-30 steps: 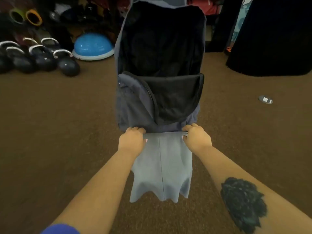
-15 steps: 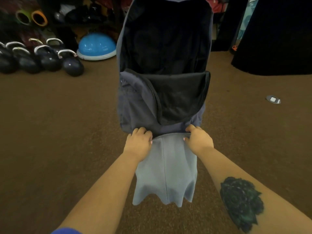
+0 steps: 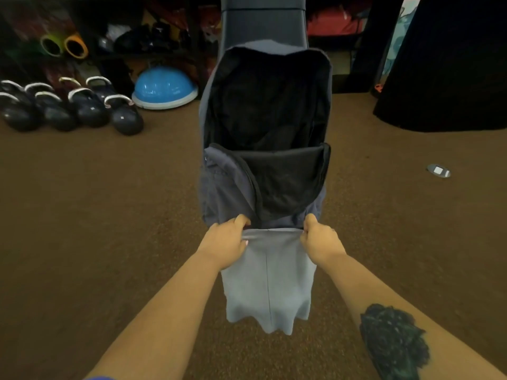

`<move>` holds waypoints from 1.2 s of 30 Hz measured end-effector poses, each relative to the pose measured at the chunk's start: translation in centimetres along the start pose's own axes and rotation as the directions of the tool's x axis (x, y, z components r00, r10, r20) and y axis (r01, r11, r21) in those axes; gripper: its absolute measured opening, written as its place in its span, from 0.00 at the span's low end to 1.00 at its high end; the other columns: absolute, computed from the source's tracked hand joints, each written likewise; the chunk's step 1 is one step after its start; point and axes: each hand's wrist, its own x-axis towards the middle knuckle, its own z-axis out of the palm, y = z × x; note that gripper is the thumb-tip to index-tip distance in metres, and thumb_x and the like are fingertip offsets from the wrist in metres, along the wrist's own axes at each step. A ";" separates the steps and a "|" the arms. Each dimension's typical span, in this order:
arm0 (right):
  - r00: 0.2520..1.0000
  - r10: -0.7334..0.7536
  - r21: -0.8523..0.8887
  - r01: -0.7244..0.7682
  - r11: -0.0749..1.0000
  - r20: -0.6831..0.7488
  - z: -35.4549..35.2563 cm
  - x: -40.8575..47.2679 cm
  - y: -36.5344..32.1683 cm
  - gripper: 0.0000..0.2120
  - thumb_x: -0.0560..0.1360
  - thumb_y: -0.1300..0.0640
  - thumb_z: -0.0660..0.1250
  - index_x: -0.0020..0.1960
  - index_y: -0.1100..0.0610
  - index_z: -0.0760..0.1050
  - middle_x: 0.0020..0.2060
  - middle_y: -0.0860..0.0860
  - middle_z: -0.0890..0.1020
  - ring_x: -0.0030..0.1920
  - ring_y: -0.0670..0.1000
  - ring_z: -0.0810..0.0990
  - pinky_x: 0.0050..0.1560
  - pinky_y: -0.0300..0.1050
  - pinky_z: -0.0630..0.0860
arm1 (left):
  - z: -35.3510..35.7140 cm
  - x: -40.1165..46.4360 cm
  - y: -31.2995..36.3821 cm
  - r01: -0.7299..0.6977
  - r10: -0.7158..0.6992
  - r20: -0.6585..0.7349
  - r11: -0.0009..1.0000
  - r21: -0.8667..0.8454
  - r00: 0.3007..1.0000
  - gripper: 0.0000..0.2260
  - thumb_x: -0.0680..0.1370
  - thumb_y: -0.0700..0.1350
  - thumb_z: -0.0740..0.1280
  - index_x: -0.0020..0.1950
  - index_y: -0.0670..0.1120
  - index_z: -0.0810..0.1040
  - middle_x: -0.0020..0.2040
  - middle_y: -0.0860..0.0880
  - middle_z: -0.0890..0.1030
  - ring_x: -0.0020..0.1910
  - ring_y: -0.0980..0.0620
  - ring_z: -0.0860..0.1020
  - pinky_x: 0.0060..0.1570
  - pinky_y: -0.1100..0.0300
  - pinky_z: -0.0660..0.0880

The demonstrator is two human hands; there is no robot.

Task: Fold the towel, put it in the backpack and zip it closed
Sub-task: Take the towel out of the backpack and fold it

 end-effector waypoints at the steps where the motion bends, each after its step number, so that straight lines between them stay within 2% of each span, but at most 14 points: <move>1: 1.000 -0.002 0.012 0.002 1.000 0.000 -0.9 -0.4 -0.3 0.03 0.79 0.59 0.56 0.47 0.57 0.62 0.33 0.54 0.73 0.32 0.54 0.70 0.34 0.48 0.67 | -0.8 -0.3 0.2 0.000 0.000 -0.009 1.000 0.004 1.000 0.14 0.78 0.48 0.61 0.63 0.49 0.68 0.59 0.49 0.77 0.55 0.47 0.77 0.51 0.56 0.69; 4: 0.999 -0.049 0.033 0.048 0.998 0.012 -3.6 -1.5 -1.3 0.02 0.78 0.59 0.59 0.50 0.56 0.65 0.42 0.55 0.76 0.41 0.56 0.76 0.39 0.50 0.71 | -3.4 -1.1 0.9 0.006 -0.004 -0.021 0.999 0.053 1.000 0.10 0.78 0.49 0.62 0.58 0.50 0.72 0.56 0.49 0.77 0.50 0.48 0.77 0.45 0.58 0.70; 8: 0.991 -0.129 -0.066 0.131 0.989 0.041 -7.6 -3.1 -2.8 0.11 0.78 0.55 0.64 0.60 0.53 0.73 0.55 0.53 0.74 0.53 0.55 0.76 0.50 0.48 0.74 | -7.8 -2.5 1.9 0.006 -0.007 0.004 0.989 0.146 1.000 0.10 0.78 0.53 0.62 0.55 0.50 0.76 0.52 0.50 0.77 0.48 0.49 0.78 0.43 0.56 0.74; 10: 0.991 -0.133 -0.134 0.136 0.982 0.029 -10.2 -4.0 -3.7 0.12 0.78 0.54 0.64 0.60 0.53 0.75 0.54 0.53 0.74 0.52 0.54 0.76 0.50 0.46 0.74 | -10.3 -3.2 2.3 0.010 -0.012 0.011 0.987 0.163 1.000 0.10 0.78 0.53 0.62 0.56 0.51 0.77 0.53 0.51 0.77 0.50 0.48 0.78 0.44 0.56 0.74; 13: 0.991 -0.136 -0.201 0.135 0.970 0.010 -15.0 -5.5 -5.5 0.09 0.76 0.51 0.66 0.54 0.53 0.77 0.50 0.51 0.73 0.47 0.52 0.75 0.46 0.46 0.74 | -14.4 -4.5 2.9 0.016 -0.016 -0.004 0.986 0.168 1.000 0.11 0.79 0.52 0.62 0.57 0.52 0.78 0.55 0.50 0.77 0.52 0.47 0.78 0.48 0.54 0.74; 16: 0.985 -0.172 -0.250 0.161 0.955 -0.022 -20.7 -7.2 -7.7 0.11 0.72 0.45 0.70 0.46 0.52 0.75 0.45 0.48 0.72 0.48 0.51 0.75 0.47 0.45 0.74 | -19.1 -6.0 3.5 0.030 -0.025 -0.032 0.982 0.188 0.999 0.11 0.79 0.52 0.60 0.56 0.51 0.78 0.54 0.49 0.79 0.51 0.47 0.78 0.44 0.55 0.73; 19: 0.978 -0.204 -0.383 0.176 0.907 -0.034 -26.3 -8.5 -9.9 0.15 0.69 0.39 0.69 0.42 0.49 0.72 0.43 0.47 0.70 0.52 0.52 0.70 0.53 0.48 0.70 | -24.2 -7.1 4.1 0.058 -0.050 -0.045 0.979 0.194 0.998 0.12 0.79 0.54 0.59 0.54 0.50 0.78 0.51 0.48 0.81 0.50 0.47 0.79 0.43 0.55 0.72; 21: 0.977 -0.206 -0.411 0.167 0.896 -0.053 -29.9 -9.2 -11.4 0.17 0.68 0.36 0.68 0.41 0.49 0.72 0.42 0.46 0.71 0.52 0.51 0.68 0.56 0.49 0.67 | -28.0 -7.6 4.6 0.071 -0.054 -0.079 0.970 0.232 0.995 0.13 0.79 0.55 0.58 0.52 0.50 0.78 0.50 0.49 0.82 0.49 0.47 0.79 0.43 0.55 0.71; 23: 0.979 -0.192 -0.357 0.158 0.921 -0.063 -33.3 -9.8 -12.7 0.16 0.68 0.38 0.69 0.37 0.50 0.70 0.38 0.47 0.72 0.48 0.50 0.68 0.52 0.48 0.66 | -32.0 -8.0 5.3 0.088 -0.060 -0.111 0.957 0.276 0.992 0.13 0.79 0.56 0.57 0.51 0.51 0.78 0.49 0.50 0.82 0.51 0.48 0.78 0.48 0.54 0.70; 25: 0.985 -0.162 -0.152 0.152 0.977 -0.055 -36.9 -10.5 -14.1 0.17 0.68 0.44 0.73 0.33 0.51 0.67 0.33 0.47 0.72 0.42 0.51 0.71 0.42 0.45 0.66 | -36.1 -8.4 6.1 0.124 -0.098 -0.115 0.962 0.244 0.988 0.12 0.79 0.57 0.57 0.48 0.53 0.76 0.48 0.51 0.81 0.51 0.49 0.77 0.53 0.52 0.68; 27: 0.989 -0.142 0.088 0.146 0.985 -0.041 -40.6 -11.1 -15.3 0.16 0.67 0.51 0.75 0.34 0.54 0.68 0.32 0.49 0.73 0.38 0.51 0.73 0.36 0.43 0.66 | -40.0 -8.8 6.8 0.154 -0.136 -0.118 0.976 0.155 0.984 0.10 0.79 0.57 0.58 0.44 0.54 0.73 0.44 0.51 0.78 0.50 0.48 0.77 0.53 0.52 0.69; 29: 0.987 -0.156 0.216 0.162 0.963 -0.045 -43.7 -11.6 -16.1 0.16 0.67 0.52 0.76 0.37 0.57 0.69 0.33 0.52 0.73 0.36 0.50 0.72 0.35 0.42 0.67 | -43.0 -9.2 6.9 0.159 -0.148 -0.145 0.985 0.064 0.978 0.09 0.78 0.57 0.60 0.42 0.54 0.72 0.41 0.51 0.76 0.48 0.47 0.78 0.50 0.52 0.71; 33: 0.976 -0.189 0.286 0.213 0.934 -0.111 -48.6 -12.5 -17.1 0.18 0.66 0.50 0.76 0.40 0.59 0.70 0.36 0.56 0.74 0.38 0.51 0.72 0.39 0.44 0.68 | -46.9 -9.9 6.9 0.164 -0.160 -0.203 0.986 0.005 0.966 0.09 0.78 0.56 0.62 0.40 0.53 0.72 0.39 0.51 0.77 0.45 0.48 0.78 0.45 0.53 0.73; 36: 0.968 -0.221 0.329 0.248 0.911 -0.117 -51.8 -13.3 -17.6 0.16 0.68 0.53 0.76 0.39 0.61 0.70 0.36 0.57 0.74 0.37 0.50 0.73 0.37 0.42 0.69 | -49.1 -10.0 7.6 0.168 -0.175 -0.259 0.985 -0.048 0.950 0.11 0.78 0.55 0.62 0.38 0.52 0.72 0.38 0.51 0.77 0.42 0.50 0.76 0.43 0.54 0.72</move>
